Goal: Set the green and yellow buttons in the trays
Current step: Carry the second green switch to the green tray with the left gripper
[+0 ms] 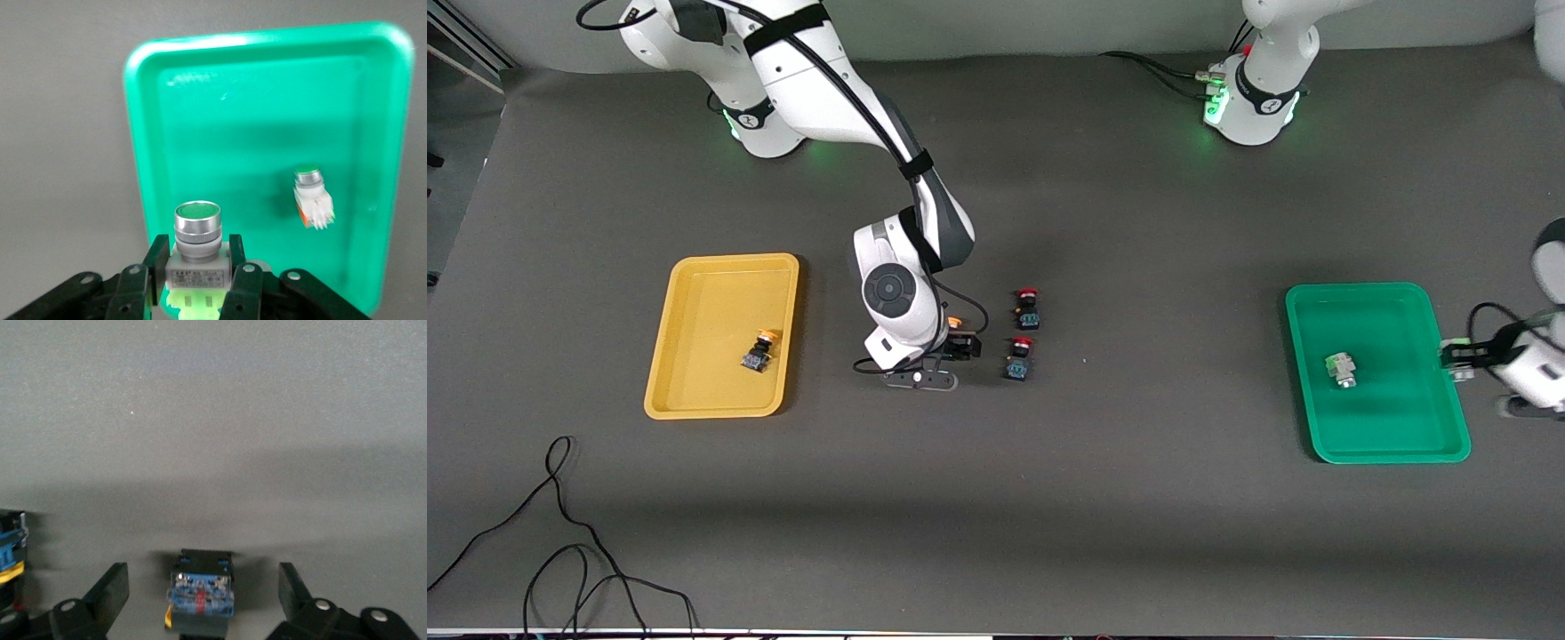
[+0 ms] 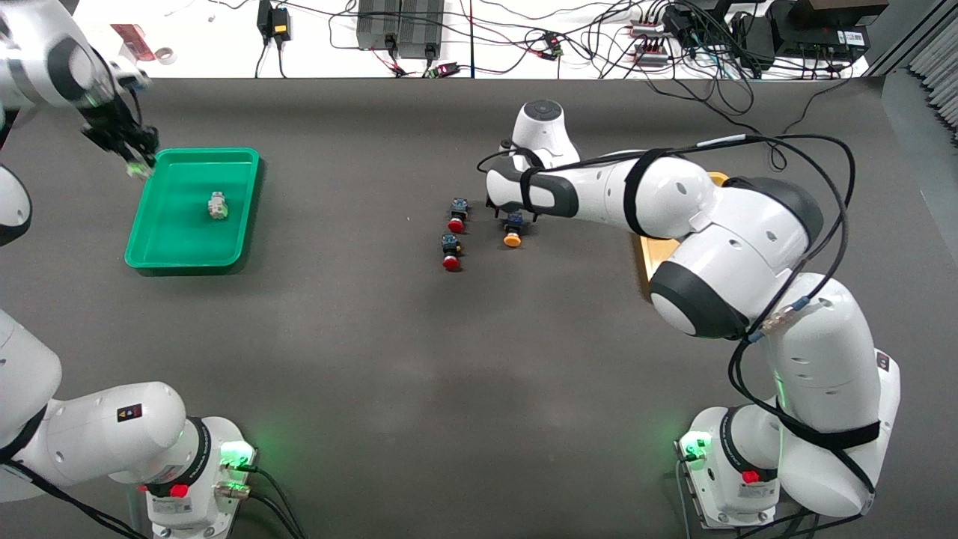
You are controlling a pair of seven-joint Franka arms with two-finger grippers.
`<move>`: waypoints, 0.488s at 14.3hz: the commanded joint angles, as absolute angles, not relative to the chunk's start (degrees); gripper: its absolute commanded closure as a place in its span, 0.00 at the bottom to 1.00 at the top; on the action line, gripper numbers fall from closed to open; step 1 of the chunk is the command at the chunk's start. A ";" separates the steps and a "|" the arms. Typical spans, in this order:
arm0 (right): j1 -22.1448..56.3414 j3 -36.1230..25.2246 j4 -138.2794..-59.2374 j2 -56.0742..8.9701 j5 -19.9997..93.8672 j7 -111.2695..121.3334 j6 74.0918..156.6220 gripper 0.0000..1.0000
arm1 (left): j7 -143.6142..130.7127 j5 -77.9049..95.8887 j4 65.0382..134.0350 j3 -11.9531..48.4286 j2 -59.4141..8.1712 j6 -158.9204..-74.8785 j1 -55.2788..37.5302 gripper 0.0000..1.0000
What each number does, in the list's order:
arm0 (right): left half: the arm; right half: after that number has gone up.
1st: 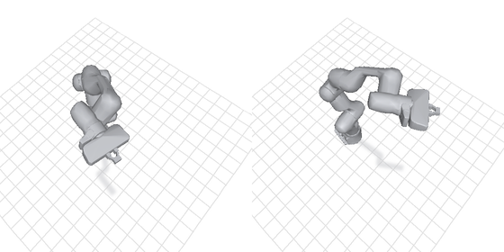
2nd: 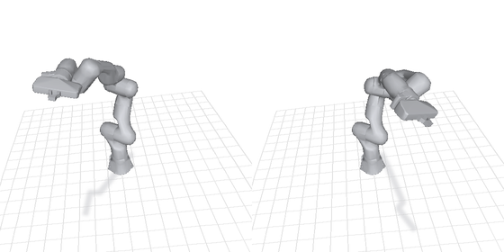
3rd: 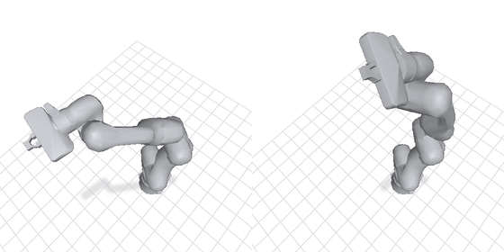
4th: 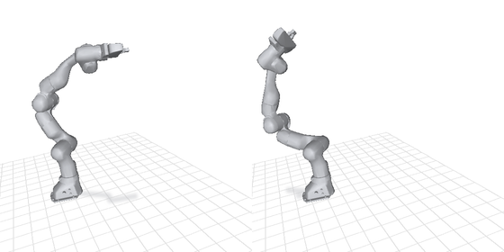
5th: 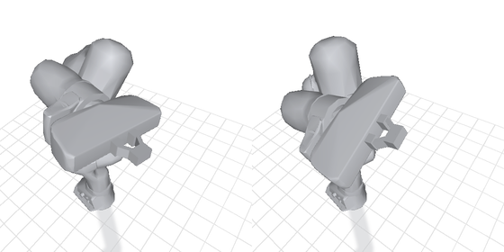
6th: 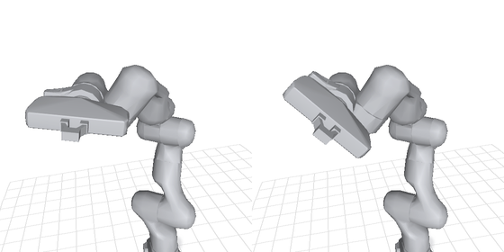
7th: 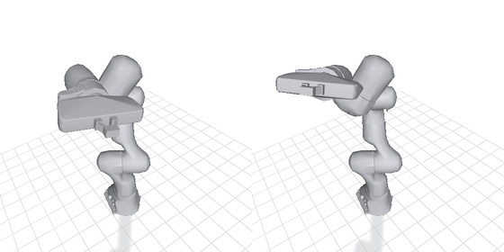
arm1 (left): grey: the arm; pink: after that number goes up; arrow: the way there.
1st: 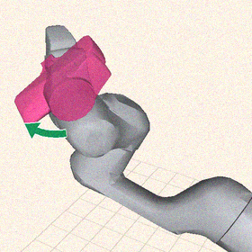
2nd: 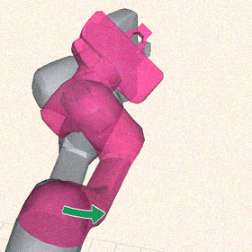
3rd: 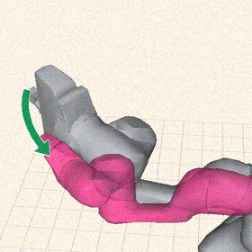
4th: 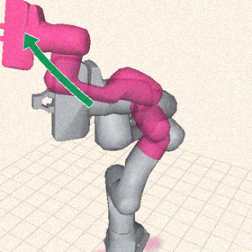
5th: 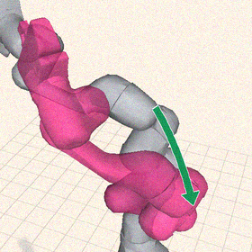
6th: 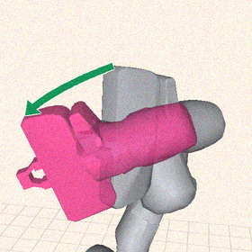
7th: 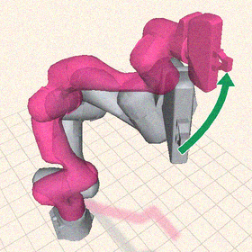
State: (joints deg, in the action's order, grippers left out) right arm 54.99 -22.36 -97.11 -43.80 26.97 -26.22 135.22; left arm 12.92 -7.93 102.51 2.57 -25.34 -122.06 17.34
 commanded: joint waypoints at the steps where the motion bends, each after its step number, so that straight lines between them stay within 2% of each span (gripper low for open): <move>1: 56.34 -23.20 -95.98 -45.09 28.39 -27.16 136.23 0.46 | 13.54 -8.79 106.43 3.08 -28.19 -128.92 18.19 1.00; 2: 56.25 -23.20 -95.98 -44.91 28.48 -27.25 136.23 0.81 | 13.54 -8.79 106.44 3.08 -29.78 -130.15 18.28 1.00; 3: 56.25 -23.20 -95.98 -44.56 28.48 -27.25 136.14 1.00 | 13.54 -8.79 106.44 3.08 -30.75 -131.12 18.63 1.00; 5: 56.25 -23.20 -95.98 -43.95 28.48 -28.29 136.06 1.00 | 13.62 -8.79 106.35 3.08 -31.64 -132.01 19.16 1.00; 6: 56.25 -23.29 -95.98 -43.77 28.48 -28.74 136.05 1.00 | 13.71 -8.79 106.00 3.08 -31.64 -131.66 19.16 0.81; 7: 56.25 -23.29 -95.98 -42.90 28.48 -28.74 135.88 1.00 | 13.80 -8.88 105.74 3.08 -31.64 -131.40 19.07 0.15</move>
